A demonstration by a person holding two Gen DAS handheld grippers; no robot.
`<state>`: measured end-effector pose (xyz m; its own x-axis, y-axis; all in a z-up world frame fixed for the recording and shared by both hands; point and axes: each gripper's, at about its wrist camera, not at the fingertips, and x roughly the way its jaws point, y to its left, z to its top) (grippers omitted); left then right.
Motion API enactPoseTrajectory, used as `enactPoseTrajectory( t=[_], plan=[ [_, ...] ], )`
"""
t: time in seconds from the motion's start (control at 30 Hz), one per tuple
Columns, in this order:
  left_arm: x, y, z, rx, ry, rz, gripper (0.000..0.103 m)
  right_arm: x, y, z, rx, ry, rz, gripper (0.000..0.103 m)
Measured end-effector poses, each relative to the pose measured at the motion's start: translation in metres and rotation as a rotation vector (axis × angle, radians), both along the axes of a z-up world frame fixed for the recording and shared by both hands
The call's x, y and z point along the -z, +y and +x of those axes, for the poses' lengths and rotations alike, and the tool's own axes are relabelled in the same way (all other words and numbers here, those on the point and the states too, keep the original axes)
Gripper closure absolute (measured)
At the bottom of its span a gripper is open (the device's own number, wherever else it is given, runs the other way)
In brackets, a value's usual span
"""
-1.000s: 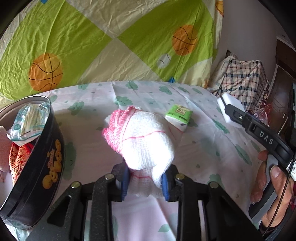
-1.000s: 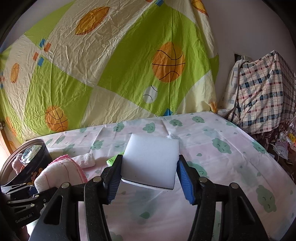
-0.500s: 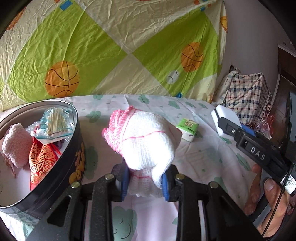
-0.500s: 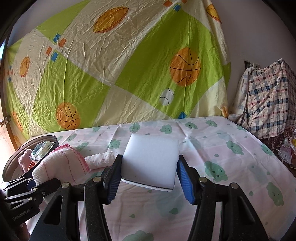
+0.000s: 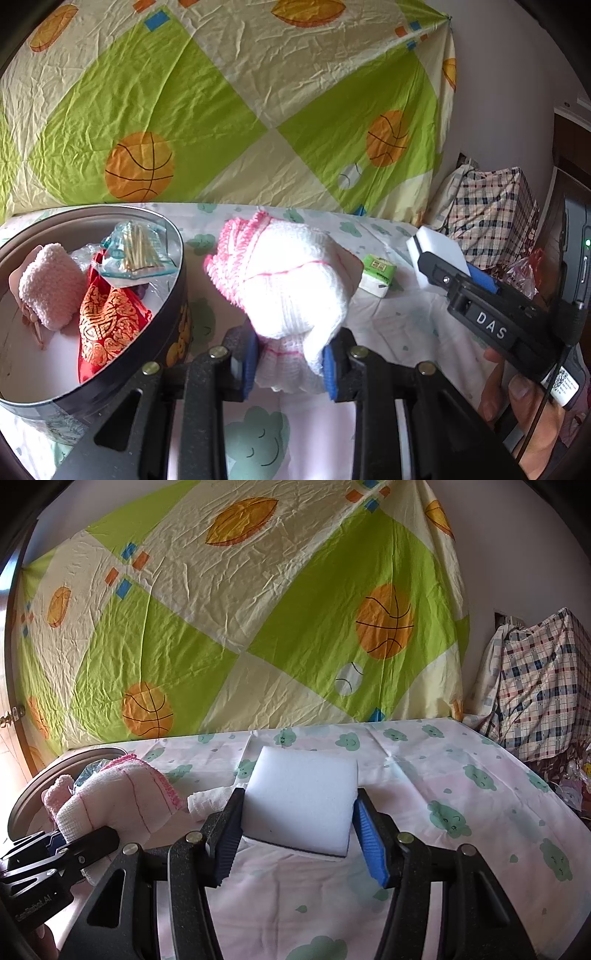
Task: Organize soft objects
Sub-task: 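Carry the cloth with the left gripper over the tin while the right carries the sponge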
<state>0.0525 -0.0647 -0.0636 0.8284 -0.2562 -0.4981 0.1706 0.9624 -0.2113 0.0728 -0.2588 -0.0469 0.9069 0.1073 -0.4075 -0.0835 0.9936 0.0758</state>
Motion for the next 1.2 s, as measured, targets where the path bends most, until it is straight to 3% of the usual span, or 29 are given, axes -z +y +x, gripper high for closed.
enactPoseTrajectory(
  t=[0.33, 0.73, 1.2],
  plan=[
    [0.0, 0.011, -0.007, -0.022, -0.011, -0.025, 0.076, -0.001, 0.006, -0.003, -0.01, -0.003, 0.003, 0.044],
    [-0.005, 0.023, -0.025, -0.065, -0.047, 0.021, 0.076, 0.0, 0.036, -0.012, -0.068, -0.011, 0.0, 0.044],
    [-0.006, 0.034, -0.03, -0.069, -0.063, -0.024, 0.076, -0.001, 0.04, -0.015, -0.096, -0.019, 0.013, 0.044]
  ],
)
